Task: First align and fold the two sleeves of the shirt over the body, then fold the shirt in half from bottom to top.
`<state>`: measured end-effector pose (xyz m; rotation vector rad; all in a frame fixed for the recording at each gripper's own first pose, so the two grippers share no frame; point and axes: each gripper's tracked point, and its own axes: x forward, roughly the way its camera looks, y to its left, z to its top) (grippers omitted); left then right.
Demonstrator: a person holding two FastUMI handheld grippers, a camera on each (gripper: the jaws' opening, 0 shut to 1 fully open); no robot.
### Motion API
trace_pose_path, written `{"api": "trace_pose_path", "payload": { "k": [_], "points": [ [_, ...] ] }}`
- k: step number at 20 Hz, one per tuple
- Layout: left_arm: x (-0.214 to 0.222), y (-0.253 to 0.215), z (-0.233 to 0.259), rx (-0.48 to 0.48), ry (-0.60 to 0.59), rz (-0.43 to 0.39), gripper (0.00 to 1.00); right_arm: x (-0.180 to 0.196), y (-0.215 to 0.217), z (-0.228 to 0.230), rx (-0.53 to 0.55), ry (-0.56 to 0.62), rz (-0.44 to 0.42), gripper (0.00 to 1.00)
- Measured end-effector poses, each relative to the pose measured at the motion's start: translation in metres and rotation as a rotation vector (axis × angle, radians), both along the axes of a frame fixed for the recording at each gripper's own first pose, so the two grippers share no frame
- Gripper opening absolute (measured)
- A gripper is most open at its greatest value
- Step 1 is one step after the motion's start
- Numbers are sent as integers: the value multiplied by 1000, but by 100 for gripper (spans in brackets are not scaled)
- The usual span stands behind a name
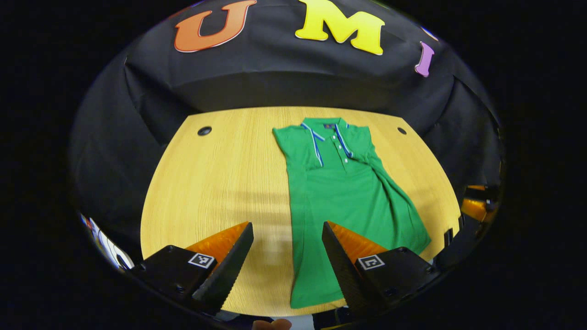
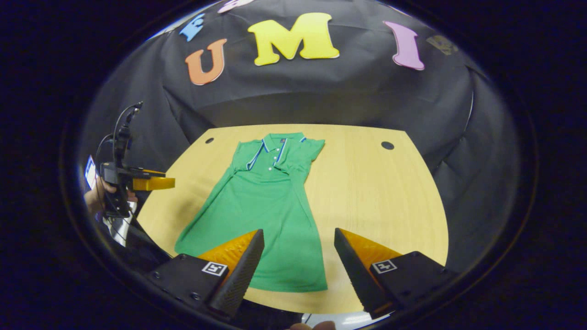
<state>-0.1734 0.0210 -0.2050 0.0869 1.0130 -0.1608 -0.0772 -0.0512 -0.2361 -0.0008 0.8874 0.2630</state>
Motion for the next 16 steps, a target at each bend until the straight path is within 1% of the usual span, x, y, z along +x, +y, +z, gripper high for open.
{"api": "trace_pose_path", "payload": {
  "k": [1, 3, 5, 6, 7, 10, 12, 13, 16],
  "points": [
    [-21, -3, -9, -17, 16, -9, 98, -7, -1, -7, -33, -7, 28, 98],
    [-65, 0, -32, -26, 92, 20, 98, -23, -5, -24, -75, 13, 61, 98],
    [-94, 2, -53, -38, 164, 48, 98, -44, -9, -45, -72, 77, 54, 98],
    [-108, 4, -61, -28, 191, 50, 98, -53, -12, -54, -71, 112, 47, 100],
    [-119, 6, -67, -18, 214, 50, 98, -62, -17, -61, -76, 140, 39, 98],
    [-132, 2, -72, -36, 244, 73, 98, -79, -32, -86, -105, 208, 16, 98],
    [-141, -1, -78, -50, 275, 62, 100, -90, -35, -103, -110, 263, 9, 98],
    [-144, 1, -83, -39, 289, 52, 98, -97, -37, -113, -112, 297, 7, 98],
    [-150, 3, -87, -20, 344, 45, 98, -101, -45, -131, -134, 358, 0, 98]
  ]
}}
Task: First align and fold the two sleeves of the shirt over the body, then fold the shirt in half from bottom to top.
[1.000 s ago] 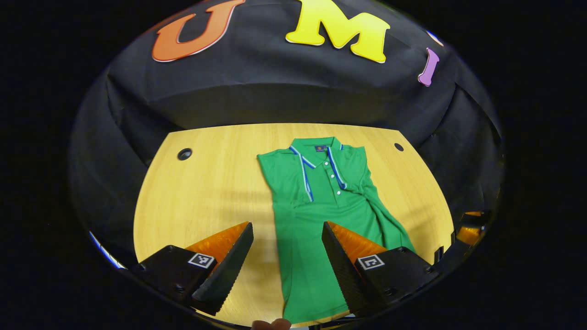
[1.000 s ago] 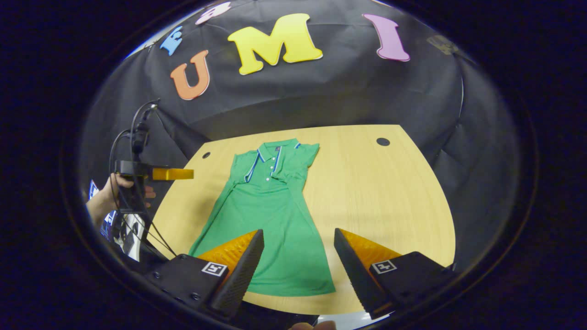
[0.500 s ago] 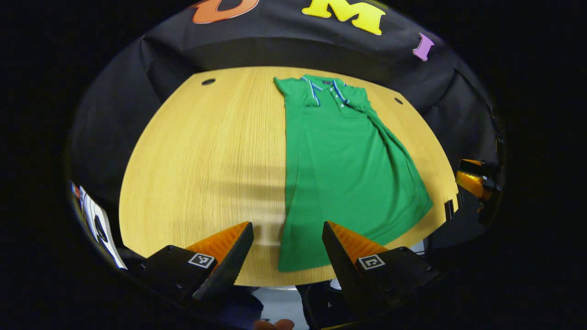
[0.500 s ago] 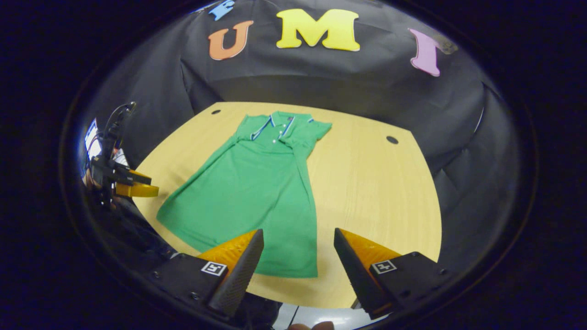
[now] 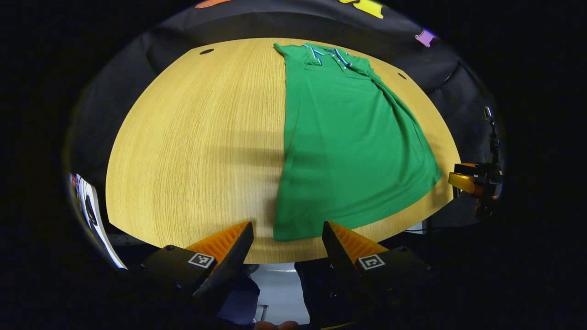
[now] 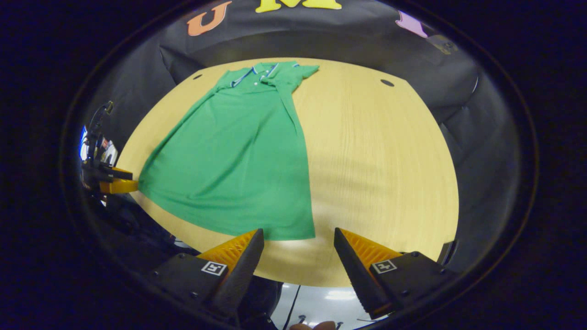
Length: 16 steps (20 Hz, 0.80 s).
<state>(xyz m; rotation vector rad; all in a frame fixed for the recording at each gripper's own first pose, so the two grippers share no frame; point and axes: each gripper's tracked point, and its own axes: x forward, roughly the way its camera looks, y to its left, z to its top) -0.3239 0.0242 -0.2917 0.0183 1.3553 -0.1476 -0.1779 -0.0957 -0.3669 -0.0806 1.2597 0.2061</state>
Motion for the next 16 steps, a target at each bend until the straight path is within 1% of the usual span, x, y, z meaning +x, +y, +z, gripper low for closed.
{"api": "trace_pose_path", "payload": {
  "k": [1, 2, 3, 6, 9, 10, 11, 12, 13, 16],
  "points": [
    [-3, 0, -2, 8, 19, 3, 98, 3, 1, -2, 1, 8, 0, 98],
    [-4, 1, -2, 12, 33, 4, 100, 5, 2, -5, -3, 13, 1, 98],
    [-6, 1, -3, 19, 48, 3, 98, 10, 3, -8, -9, 17, 8, 98],
    [-10, 6, -3, 59, 85, -4, 98, 13, 8, -21, -29, 39, 31, 98],
    [-17, 11, -6, 88, 143, 18, 98, 10, 12, -33, -52, 67, 46, 98],
    [-20, 12, -12, 97, 172, 36, 98, 9, 13, -32, -48, 74, 46, 98],
    [-17, 14, -11, 122, 175, 40, 100, 10, 14, -34, -43, 78, 37, 98],
    [-17, 14, -20, 125, 179, 35, 98, 8, 15, -35, -36, 92, 25, 98],
    [-16, 12, -23, 126, 179, 34, 94, 8, 15, -35, -35, 94, 22, 86],
    [-13, 13, -22, 122, 215, 75, 95, 8, 15, -36, -46, 121, 26, 85]
  ]
}}
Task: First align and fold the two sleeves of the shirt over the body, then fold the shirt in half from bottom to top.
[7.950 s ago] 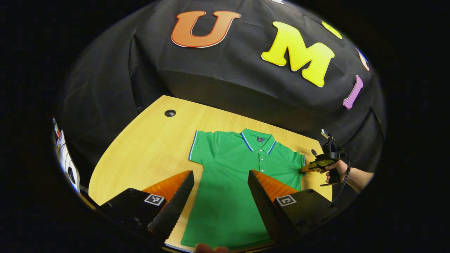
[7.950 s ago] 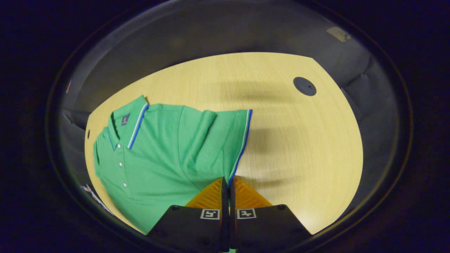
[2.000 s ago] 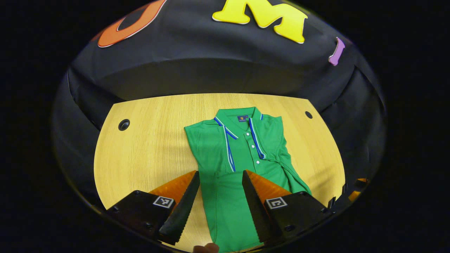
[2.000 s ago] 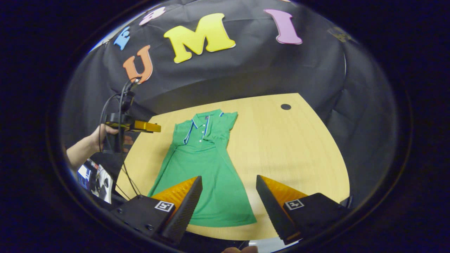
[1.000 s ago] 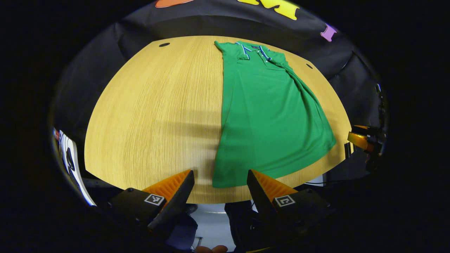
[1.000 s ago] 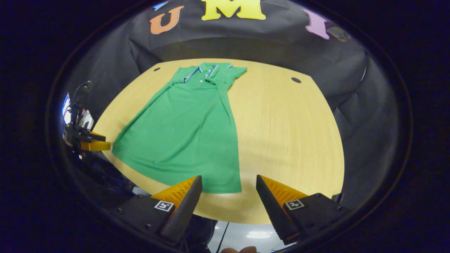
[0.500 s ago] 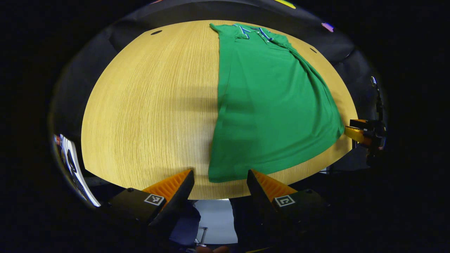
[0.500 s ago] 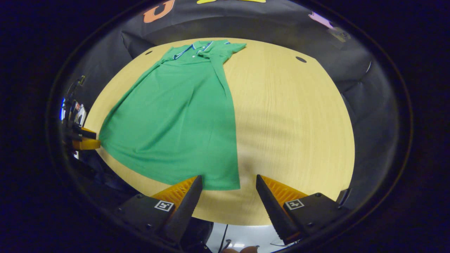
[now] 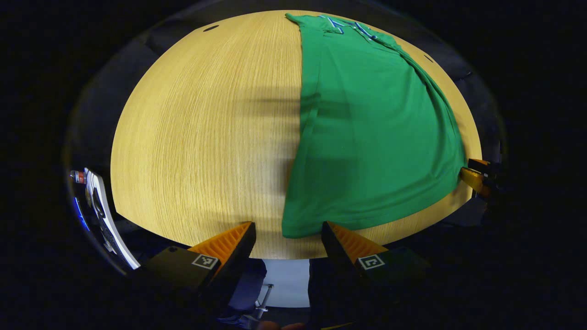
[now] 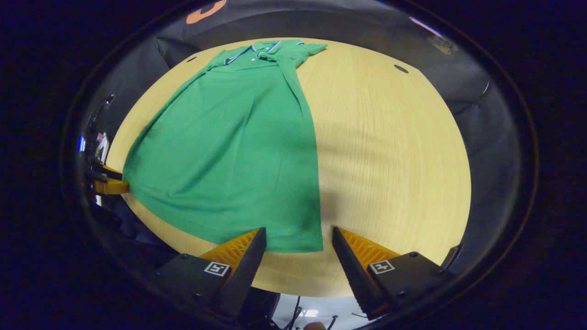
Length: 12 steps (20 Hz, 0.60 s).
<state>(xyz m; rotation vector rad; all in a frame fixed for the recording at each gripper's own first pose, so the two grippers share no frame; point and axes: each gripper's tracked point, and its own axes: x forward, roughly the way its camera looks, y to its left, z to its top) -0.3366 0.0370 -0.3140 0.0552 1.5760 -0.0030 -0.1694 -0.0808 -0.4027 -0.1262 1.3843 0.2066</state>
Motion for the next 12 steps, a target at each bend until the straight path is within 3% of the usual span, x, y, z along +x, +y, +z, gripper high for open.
{"api": "trace_pose_path", "payload": {
  "k": [1, 4, 5, 6, 7, 8, 9, 10, 11, 12],
  "points": [
    [-1, 0, 0, -2, 22, 9, 95, 3, 1, 4, 2, 10, -10, 94],
    [-3, -1, 1, -3, 54, -1, 95, 2, 4, 0, 0, 20, -19, 72],
    [-3, -2, 0, -5, 48, -5, 94, 2, 5, 1, 2, 18, -24, 71],
    [0, -5, 2, -7, 35, -21, 93, 1, 5, 0, -2, 20, -34, 58],
    [3, -9, 1, -11, 22, -34, 83, 2, 8, 0, 6, 22, -34, 45],
    [8, -12, 2, -12, 3, -42, 71, 2, 13, 1, 22, 16, -42, 45],
    [15, -16, 3, -16, -21, -33, 39, 1, 13, 0, 21, 18, -56, 29],
    [21, -19, 5, -29, -42, -24, 34, 2, 13, 0, 20, 18, -50, 13],
    [26, -23, 8, -48, -55, -21, 9, 7, 16, 3, 33, 16, -54, 13],
    [31, -27, 10, -77, -61, -9, 6, 4, 14, 3, 42, 25, -67, 8]
  ]
}}
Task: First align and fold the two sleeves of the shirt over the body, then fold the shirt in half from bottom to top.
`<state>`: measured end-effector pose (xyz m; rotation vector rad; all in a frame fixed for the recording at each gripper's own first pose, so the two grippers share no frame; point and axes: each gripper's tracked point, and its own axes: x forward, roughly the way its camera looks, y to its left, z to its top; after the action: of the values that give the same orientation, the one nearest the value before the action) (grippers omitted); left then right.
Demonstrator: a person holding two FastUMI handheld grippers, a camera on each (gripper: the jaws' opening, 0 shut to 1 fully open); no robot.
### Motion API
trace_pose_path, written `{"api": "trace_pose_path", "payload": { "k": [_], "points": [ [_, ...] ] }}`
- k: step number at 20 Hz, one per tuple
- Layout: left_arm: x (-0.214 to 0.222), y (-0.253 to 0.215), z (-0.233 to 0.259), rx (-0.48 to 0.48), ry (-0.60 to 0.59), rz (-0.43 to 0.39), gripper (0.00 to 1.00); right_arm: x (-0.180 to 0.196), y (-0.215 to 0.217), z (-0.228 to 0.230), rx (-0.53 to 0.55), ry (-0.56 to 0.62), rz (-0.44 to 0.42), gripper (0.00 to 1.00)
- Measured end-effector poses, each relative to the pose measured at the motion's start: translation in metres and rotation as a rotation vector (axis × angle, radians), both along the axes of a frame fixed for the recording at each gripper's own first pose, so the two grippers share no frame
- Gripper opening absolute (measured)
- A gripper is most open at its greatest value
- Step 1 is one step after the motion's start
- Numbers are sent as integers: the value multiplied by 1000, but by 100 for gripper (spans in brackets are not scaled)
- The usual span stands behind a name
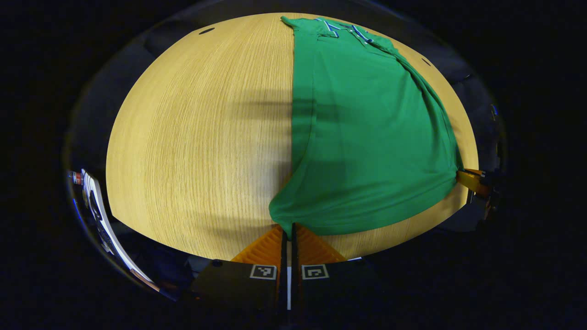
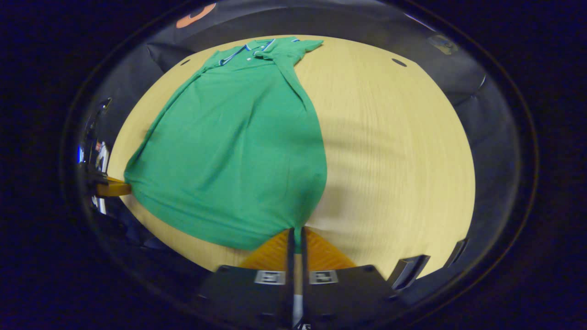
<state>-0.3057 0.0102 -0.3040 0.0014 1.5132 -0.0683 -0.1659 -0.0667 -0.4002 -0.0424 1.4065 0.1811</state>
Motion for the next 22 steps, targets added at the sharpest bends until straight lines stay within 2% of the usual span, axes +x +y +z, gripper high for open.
{"api": "trace_pose_path", "payload": {
  "k": [1, 6, 7, 10, 13, 16, 17, 18, 19, 22],
  "points": [
    [3, -6, 3, -33, 6, 17, 4, 1, 0, -1, 9, 5, -5, 3],
    [41, -28, 43, -92, -31, -8, 4, -5, -2, 8, 75, 56, -82, 3],
    [19, -19, 42, -108, -55, -20, 4, -4, -2, 12, 94, 60, -102, 3],
    [53, -31, 77, -151, -111, -37, 4, 1, -4, 33, 140, 49, -144, 3],
    [79, -30, 103, -172, -169, -63, 4, 24, -3, 55, 180, -9, -167, 3],
    [106, -26, 101, -173, -226, -68, 4, 52, 5, 77, 232, -72, -187, 0],
    [118, -27, 115, -177, -247, -71, 4, 63, 4, 82, 225, -101, -191, 3],
    [127, -27, 112, -173, -272, -74, 4, 75, 2, 87, 212, -128, -188, 0],
    [138, -26, 110, -167, -295, -80, 4, 85, 4, 91, 209, -154, -187, 3],
    [174, -31, 123, -178, -363, -82, 4, 123, 10, 108, 223, -215, -212, 0]
  ]
}}
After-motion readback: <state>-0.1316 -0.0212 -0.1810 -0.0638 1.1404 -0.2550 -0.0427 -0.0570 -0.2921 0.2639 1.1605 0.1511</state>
